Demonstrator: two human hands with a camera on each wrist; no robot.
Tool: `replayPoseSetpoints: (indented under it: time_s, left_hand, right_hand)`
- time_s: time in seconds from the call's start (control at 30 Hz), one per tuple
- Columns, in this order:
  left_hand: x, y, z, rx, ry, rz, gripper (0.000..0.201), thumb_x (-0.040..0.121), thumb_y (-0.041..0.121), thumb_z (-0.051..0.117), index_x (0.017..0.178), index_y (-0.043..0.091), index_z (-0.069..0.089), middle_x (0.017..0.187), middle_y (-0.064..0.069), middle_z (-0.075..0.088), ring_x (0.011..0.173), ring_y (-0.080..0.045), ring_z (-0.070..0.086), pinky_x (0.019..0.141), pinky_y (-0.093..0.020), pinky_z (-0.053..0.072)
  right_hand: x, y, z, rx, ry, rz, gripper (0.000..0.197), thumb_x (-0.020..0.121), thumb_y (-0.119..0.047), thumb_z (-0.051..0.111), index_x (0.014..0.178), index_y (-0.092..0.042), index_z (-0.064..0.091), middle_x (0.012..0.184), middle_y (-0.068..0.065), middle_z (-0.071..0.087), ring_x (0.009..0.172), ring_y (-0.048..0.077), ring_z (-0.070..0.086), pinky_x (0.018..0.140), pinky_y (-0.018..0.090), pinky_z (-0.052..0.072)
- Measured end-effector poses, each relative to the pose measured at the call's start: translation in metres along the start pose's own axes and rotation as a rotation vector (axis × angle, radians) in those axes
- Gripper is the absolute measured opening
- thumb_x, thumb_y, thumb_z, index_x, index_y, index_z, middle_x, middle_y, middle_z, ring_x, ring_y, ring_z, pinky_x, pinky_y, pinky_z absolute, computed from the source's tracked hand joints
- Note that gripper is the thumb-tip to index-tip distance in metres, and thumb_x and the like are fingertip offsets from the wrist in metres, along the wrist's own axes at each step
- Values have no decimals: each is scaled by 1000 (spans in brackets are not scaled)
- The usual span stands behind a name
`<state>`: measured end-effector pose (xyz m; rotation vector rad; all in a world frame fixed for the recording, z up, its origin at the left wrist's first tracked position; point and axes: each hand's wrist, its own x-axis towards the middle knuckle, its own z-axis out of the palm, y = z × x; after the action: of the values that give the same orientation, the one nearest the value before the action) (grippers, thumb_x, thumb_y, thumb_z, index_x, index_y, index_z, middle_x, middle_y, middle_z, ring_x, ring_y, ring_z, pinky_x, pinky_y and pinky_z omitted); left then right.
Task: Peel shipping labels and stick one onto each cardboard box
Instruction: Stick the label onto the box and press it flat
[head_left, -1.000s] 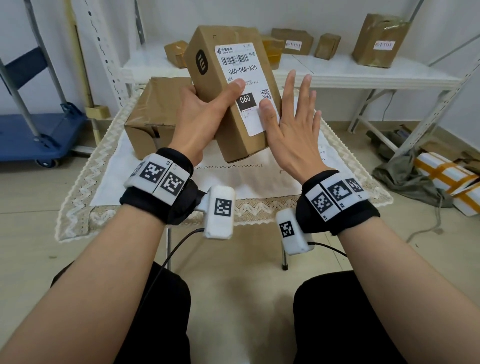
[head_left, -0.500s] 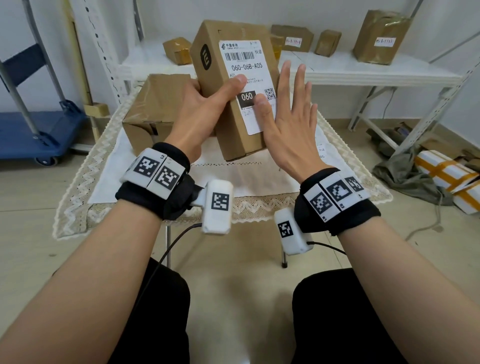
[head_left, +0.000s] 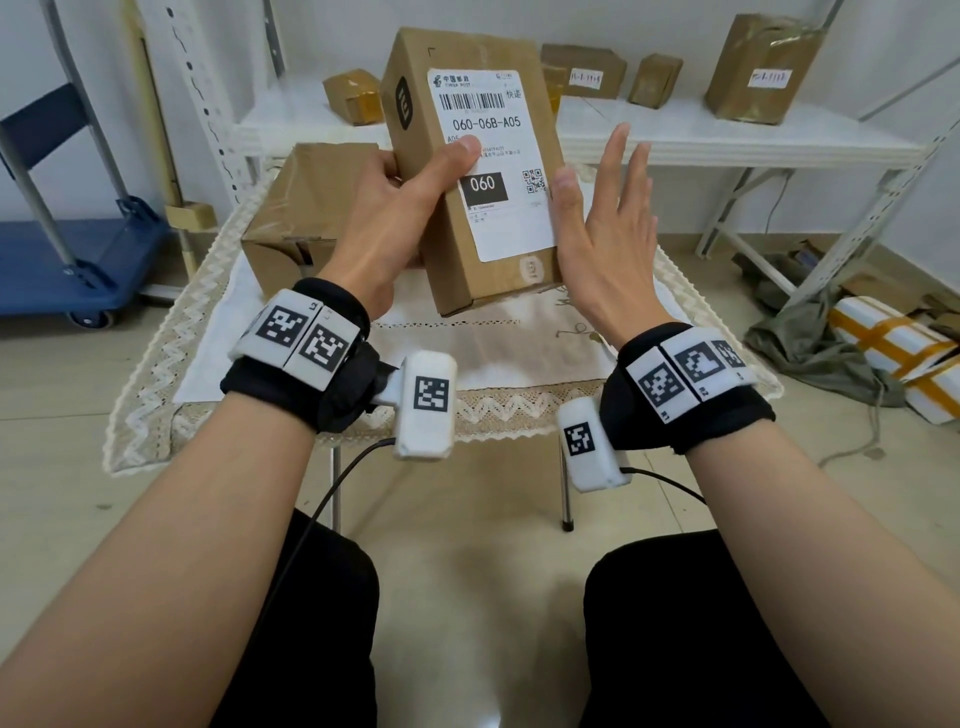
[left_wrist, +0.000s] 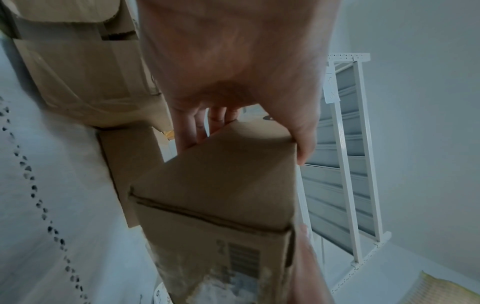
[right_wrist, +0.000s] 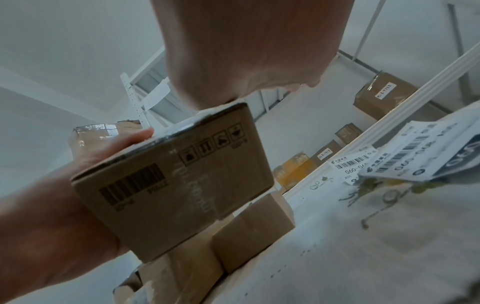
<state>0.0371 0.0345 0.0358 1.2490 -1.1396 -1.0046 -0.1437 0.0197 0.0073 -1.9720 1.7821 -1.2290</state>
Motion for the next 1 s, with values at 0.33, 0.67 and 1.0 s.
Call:
replayPoseSetpoints:
  time_s: [0.33, 0.67, 1.0]
  left_hand:
    - [-1, -6, 8, 87, -63, 81, 66, 80, 57, 78, 129, 20, 53, 114, 11, 69, 97, -2, 73, 80, -32, 60]
    - [0, -9, 3, 191, -100, 90, 70, 73, 63, 79, 124, 22, 55, 110, 10, 72, 92, -4, 74, 76, -28, 55]
    - [-2, -12, 10, 200, -160, 124, 68, 73, 63, 77, 124, 21, 60, 109, 8, 74, 93, -5, 74, 88, -31, 58]
  right_hand:
    - [-7, -9, 12, -17, 23, -140, 74, 106, -56, 25, 161, -24, -10, 170, 10, -12, 157, 30, -3, 125, 56, 5]
    - [0, -4, 4, 31, 79, -89, 71, 106, -55, 22, 161, -25, -11, 169, 14, -15, 157, 33, -4, 123, 60, 11]
    - [-1, -3, 12, -1, 95, -146, 70, 106, -55, 23, 162, -25, -5, 169, 11, -16, 157, 33, -2, 122, 61, 16]
